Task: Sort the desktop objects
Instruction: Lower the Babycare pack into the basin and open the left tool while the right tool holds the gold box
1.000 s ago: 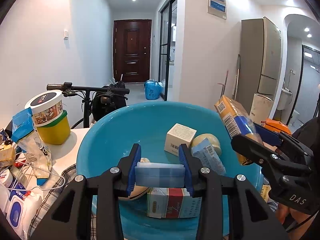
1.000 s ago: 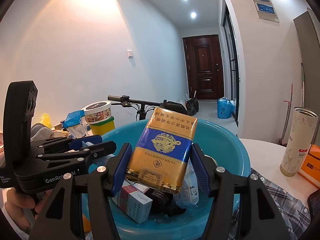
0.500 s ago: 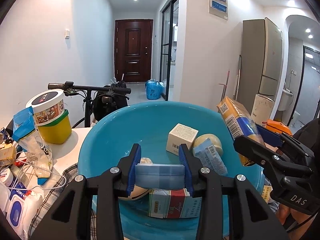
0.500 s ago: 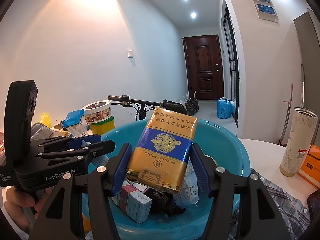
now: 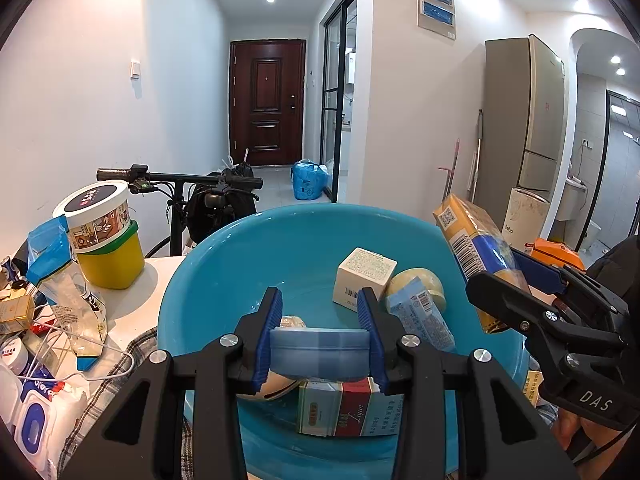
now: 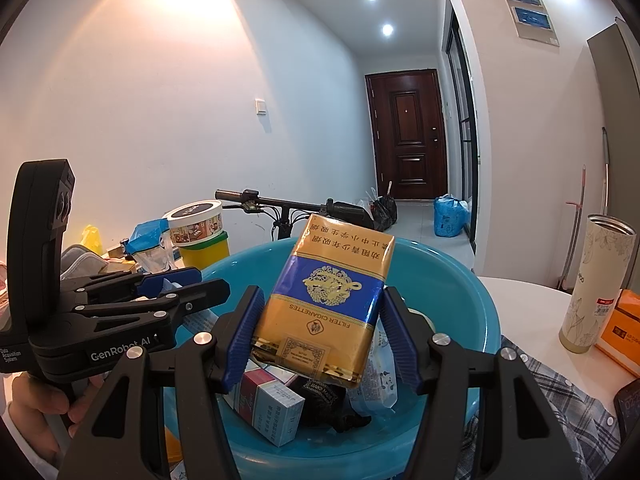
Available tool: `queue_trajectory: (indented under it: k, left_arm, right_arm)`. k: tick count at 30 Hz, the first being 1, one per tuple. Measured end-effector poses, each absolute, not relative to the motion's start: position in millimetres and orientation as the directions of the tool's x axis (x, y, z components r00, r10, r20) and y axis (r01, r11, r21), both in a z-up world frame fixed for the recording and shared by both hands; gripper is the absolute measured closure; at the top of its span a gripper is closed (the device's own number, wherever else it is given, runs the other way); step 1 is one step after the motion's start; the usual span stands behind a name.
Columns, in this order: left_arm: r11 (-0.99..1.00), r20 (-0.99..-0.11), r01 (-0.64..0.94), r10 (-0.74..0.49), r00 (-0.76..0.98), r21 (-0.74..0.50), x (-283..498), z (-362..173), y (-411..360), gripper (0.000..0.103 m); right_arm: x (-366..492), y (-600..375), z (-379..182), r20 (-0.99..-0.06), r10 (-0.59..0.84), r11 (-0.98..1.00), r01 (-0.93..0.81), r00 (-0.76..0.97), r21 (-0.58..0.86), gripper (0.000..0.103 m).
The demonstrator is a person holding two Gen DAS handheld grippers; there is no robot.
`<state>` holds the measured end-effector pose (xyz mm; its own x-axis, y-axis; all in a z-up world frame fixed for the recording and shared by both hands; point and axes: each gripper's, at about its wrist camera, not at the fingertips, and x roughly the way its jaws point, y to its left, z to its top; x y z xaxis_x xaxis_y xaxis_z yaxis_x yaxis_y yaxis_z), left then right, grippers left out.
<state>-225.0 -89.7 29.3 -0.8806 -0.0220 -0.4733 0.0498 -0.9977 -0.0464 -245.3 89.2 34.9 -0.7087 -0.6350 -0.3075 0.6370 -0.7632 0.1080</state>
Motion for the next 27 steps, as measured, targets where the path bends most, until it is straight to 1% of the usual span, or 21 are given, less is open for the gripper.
queue_trajectory:
  k: [27]
  left_arm:
    - [-0.998, -0.474, 0.053, -0.036, -0.88, -0.024, -224.1, 28.7, -90.3, 0.062]
  right_arm:
    - [-243.0, 89.4, 35.9, -0.31, -0.633, -0.764, 0.637, -0.71, 0.1, 0.044]
